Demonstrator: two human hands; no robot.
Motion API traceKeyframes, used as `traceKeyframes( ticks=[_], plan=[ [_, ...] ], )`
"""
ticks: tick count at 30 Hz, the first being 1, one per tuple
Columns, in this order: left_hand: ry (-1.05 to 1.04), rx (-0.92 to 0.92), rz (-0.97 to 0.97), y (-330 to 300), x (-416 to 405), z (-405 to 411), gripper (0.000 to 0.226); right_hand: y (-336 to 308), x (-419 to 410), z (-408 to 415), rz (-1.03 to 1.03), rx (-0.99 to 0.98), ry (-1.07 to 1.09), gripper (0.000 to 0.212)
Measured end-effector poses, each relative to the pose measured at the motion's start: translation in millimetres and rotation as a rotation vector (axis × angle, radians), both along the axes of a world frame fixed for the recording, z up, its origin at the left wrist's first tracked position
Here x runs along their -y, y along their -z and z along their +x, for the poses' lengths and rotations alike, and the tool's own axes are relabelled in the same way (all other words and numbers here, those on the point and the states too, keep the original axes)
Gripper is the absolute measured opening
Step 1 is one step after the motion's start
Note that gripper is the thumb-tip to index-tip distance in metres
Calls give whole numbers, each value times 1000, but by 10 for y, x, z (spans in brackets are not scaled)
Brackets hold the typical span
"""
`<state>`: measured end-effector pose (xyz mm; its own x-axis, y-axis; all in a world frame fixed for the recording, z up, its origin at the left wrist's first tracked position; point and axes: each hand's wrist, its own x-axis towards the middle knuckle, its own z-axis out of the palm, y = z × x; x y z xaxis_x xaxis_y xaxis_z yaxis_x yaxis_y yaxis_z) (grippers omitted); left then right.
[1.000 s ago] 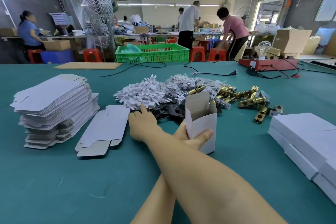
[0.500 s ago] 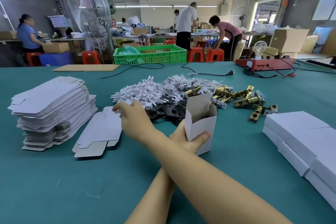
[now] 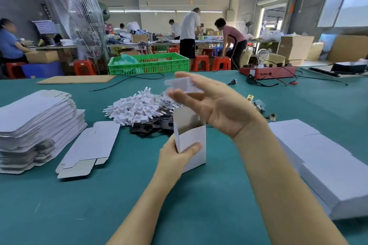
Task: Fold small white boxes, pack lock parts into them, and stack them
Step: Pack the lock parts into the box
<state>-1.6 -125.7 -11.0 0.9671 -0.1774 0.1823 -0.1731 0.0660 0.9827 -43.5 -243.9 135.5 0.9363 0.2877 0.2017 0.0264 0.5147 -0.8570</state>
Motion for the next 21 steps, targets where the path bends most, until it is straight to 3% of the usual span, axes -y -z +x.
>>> traceKeyframes(
  ticks=[4,8,10,13,18,21],
  plan=[
    [14,-25,10,9,-24,18,30,-12,565,20,-112,-11,403,24],
    [11,-38,14,2,-31,7,30,196,944,81,-646,-153,739,19],
    [8,-30,15,1,-33,4,30,284,1035,103,-807,-185,835,13],
    [24,-7,14,-2,-36,-1,32,274,1062,90,-815,-102,849,10],
    [51,25,18,-23,-38,-11,35,95,911,-7,-889,247,692,6],
    [47,47,30,-23,-41,-10,38,-31,750,-58,-891,360,615,4]
  ],
)
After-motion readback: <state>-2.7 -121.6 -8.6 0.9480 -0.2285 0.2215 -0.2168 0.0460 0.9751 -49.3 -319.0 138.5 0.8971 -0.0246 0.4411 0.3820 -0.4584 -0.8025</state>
